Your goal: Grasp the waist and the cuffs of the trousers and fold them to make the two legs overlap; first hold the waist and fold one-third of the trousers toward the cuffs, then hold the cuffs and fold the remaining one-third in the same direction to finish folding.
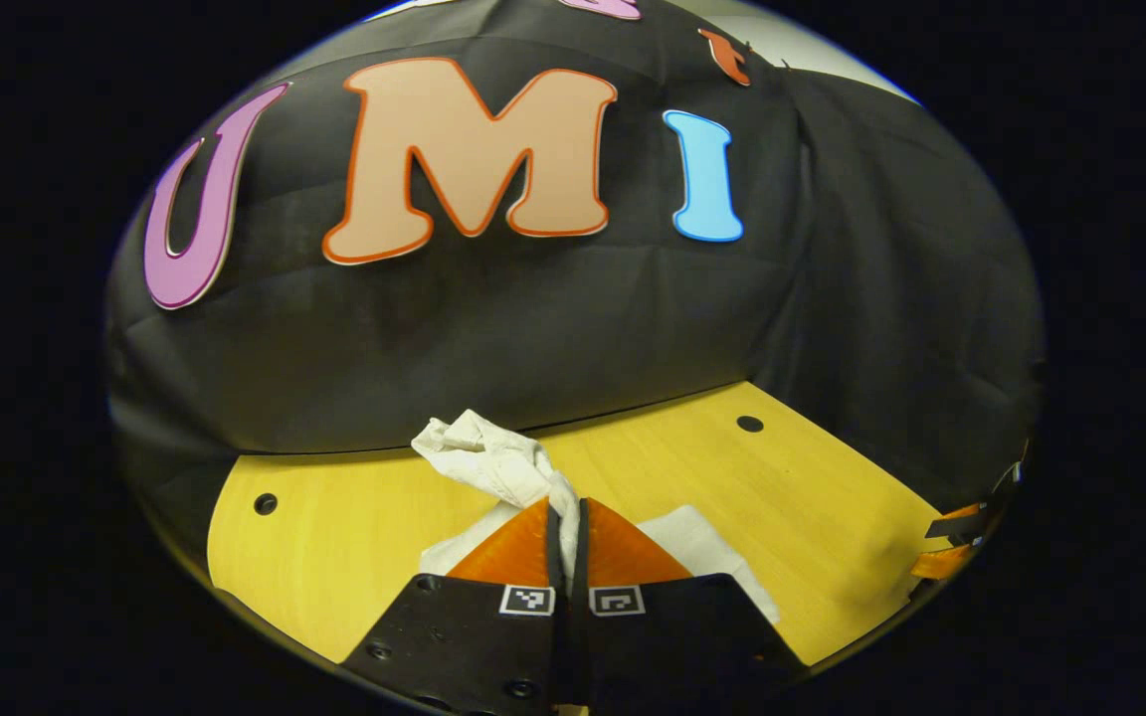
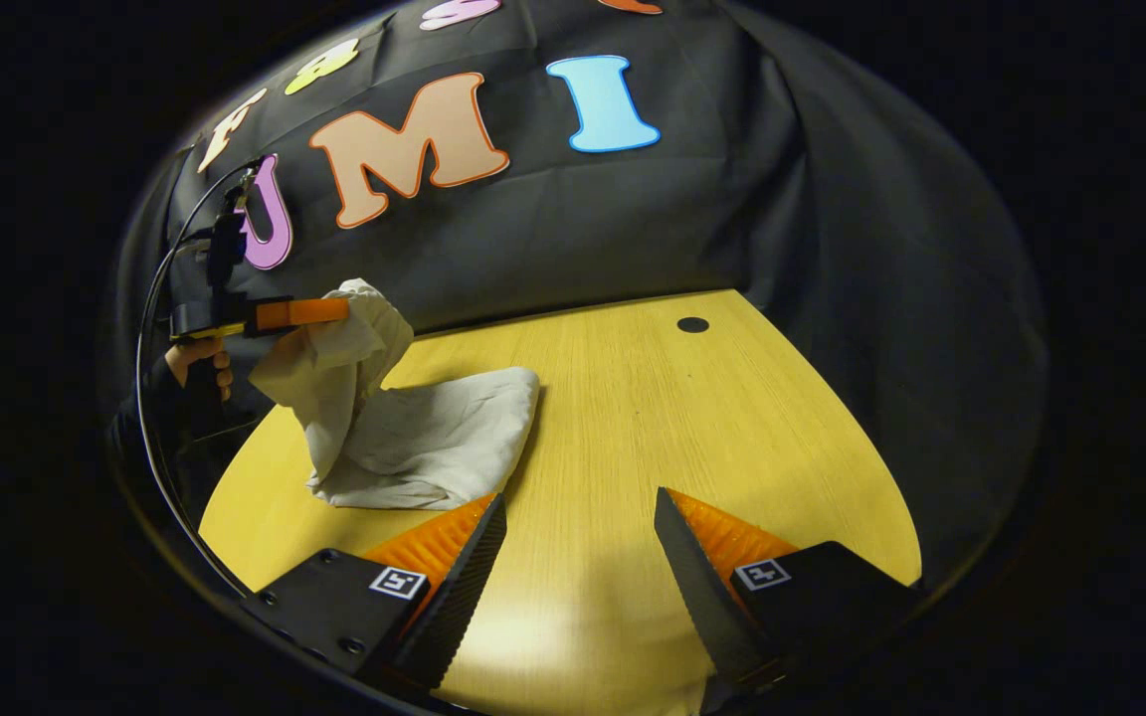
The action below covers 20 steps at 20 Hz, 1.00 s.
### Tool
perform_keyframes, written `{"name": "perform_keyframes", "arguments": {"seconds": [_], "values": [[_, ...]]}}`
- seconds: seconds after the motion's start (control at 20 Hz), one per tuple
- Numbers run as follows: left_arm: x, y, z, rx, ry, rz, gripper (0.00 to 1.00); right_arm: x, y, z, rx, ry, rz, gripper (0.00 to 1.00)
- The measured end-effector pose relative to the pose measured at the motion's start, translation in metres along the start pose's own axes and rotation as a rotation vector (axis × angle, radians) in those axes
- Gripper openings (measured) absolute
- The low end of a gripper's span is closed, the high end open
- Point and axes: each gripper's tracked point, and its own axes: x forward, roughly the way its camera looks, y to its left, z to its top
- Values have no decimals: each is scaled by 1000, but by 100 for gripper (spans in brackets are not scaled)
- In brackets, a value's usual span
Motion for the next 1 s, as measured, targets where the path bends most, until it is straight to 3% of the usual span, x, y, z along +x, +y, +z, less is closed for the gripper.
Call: {"name": "perform_keyframes", "arguments": {"seconds": [0.3, 0.6, 0.65, 0.75, 0.95, 1.0], "values": [[32, -60, -32, -41, 52, -71, 0, -9, -18, -8, -8, 10, -5, 97], [51, -99, -78, -46, 103, -88, 0, -15, -25, -11, -15, 10, 16, 96], [52, -104, -86, -42, 116, -95, 0, -15, -25, -9, -12, 9, 23, 92], [52, -112, -90, -43, 116, -100, 10, -18, -21, -3, -19, -6, 42, 96], [16, -116, -61, -72, 15, -81, 88, -19, -6, 20, -90, -61, 77, 97], [4, -111, -48, -67, -26, -68, 98, -20, 1, 30, -104, -88, 85, 92]]}}
